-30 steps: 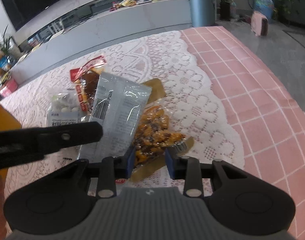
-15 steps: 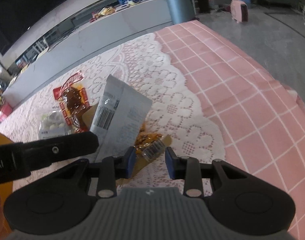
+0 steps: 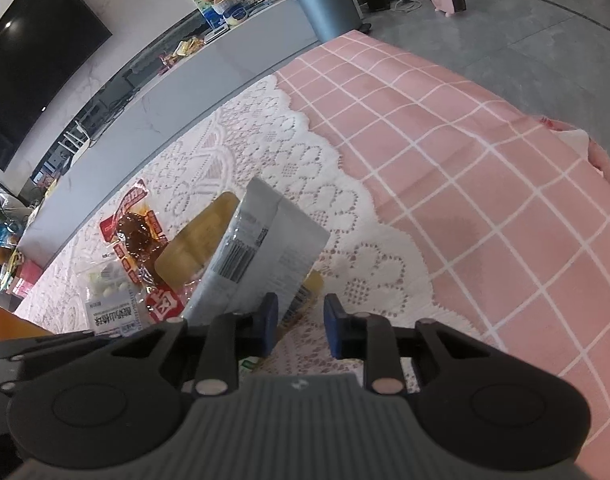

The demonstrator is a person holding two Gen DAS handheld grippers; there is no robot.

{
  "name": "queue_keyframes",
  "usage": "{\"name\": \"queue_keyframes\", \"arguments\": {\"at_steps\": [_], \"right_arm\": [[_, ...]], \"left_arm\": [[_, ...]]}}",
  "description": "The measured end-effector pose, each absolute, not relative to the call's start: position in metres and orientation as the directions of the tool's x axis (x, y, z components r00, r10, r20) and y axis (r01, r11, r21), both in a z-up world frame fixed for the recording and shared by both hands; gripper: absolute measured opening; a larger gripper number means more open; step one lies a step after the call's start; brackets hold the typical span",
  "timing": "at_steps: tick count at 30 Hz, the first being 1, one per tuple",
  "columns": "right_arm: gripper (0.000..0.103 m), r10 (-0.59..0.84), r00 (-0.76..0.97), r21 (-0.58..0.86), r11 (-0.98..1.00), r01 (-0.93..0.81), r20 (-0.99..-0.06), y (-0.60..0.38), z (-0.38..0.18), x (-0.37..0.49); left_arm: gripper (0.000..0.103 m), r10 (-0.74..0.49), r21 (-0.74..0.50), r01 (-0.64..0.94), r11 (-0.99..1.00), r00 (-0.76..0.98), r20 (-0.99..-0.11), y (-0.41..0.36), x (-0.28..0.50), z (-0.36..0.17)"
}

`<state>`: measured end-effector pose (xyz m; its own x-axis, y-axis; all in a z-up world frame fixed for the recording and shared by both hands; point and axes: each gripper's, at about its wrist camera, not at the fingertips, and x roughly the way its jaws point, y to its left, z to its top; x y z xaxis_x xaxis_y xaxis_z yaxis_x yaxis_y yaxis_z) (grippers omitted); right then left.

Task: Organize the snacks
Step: 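Lift the white strip with the left tool while the right tool lowers toward the nut pack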

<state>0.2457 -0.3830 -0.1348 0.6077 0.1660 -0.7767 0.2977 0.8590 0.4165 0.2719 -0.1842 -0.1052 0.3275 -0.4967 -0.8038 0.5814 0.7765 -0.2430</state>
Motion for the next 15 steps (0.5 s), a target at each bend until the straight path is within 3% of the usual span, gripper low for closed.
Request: {"name": "queue_keyframes", "arguments": {"at_steps": [8, 15], "right_arm": [[0.024, 0.117, 0.639, 0.389, 0.870, 0.303, -0.760, -0.384, -0.128, 0.243], [0.025, 0.111, 0.656, 0.376, 0.884, 0.279, -0.747, -0.382, -0.124, 0.243]], "left_arm": [[0.031, -0.469, -0.172, 0.615, 0.770, 0.362, -0.806, -0.204, 0.274, -0.113], [0.011, -0.499, -0.215, 0.577, 0.788, 0.394, -0.771, -0.192, 0.266, -0.108]]}}
